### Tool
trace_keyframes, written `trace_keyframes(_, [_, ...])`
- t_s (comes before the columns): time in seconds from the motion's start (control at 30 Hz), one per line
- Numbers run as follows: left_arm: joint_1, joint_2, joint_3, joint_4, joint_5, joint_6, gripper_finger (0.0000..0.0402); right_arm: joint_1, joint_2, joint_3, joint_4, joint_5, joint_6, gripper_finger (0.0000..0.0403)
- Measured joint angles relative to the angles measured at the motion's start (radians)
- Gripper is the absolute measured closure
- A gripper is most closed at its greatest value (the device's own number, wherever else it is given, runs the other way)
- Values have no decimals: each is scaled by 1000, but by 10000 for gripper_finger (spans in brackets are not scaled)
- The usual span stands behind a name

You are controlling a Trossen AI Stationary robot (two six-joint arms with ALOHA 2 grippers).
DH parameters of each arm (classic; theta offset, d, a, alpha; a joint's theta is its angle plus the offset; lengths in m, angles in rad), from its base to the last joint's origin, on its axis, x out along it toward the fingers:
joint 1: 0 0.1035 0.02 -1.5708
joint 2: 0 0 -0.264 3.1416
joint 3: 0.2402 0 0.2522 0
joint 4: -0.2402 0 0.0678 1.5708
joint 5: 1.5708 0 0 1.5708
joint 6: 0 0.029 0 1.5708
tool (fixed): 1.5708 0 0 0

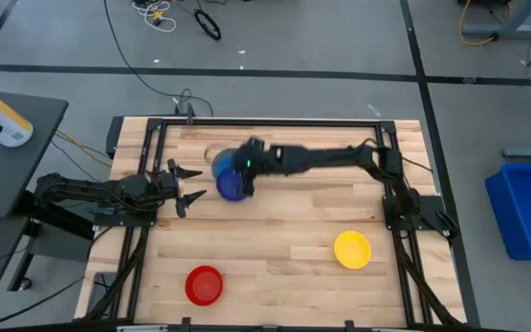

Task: Nest bowls inside each other
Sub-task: Stack the blue bowl on the light blue bowl

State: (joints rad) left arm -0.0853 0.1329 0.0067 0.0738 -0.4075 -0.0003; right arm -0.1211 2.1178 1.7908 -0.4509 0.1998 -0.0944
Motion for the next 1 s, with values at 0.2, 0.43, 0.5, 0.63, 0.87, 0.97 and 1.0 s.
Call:
trace_keyframes(0.2, [0,0,0,0,-2,0,95,-133,17,0,37,-128,34,401])
trace_keyframes(0.43, [0,0,0,1,-6,4,95,-214,20,-1,38,-230,77,401])
trace_keyframes(0.5, [0,0,0,3,-7,4,95,-220,35,0,59,-237,77,401])
trace_keyframes(0.63, [0,0,0,5,-7,4,95,-220,86,0,60,-283,90,401])
trace_keyframes(0.87, [0,0,0,7,-8,3,95,-220,115,-1,52,-290,106,401])
trace_keyframes(0.97, [0,0,0,8,-9,4,95,-221,115,-1,35,-318,118,401])
trace_keyframes(1.0, [0,0,0,8,-10,4,95,-221,115,-1,32,-324,122,399])
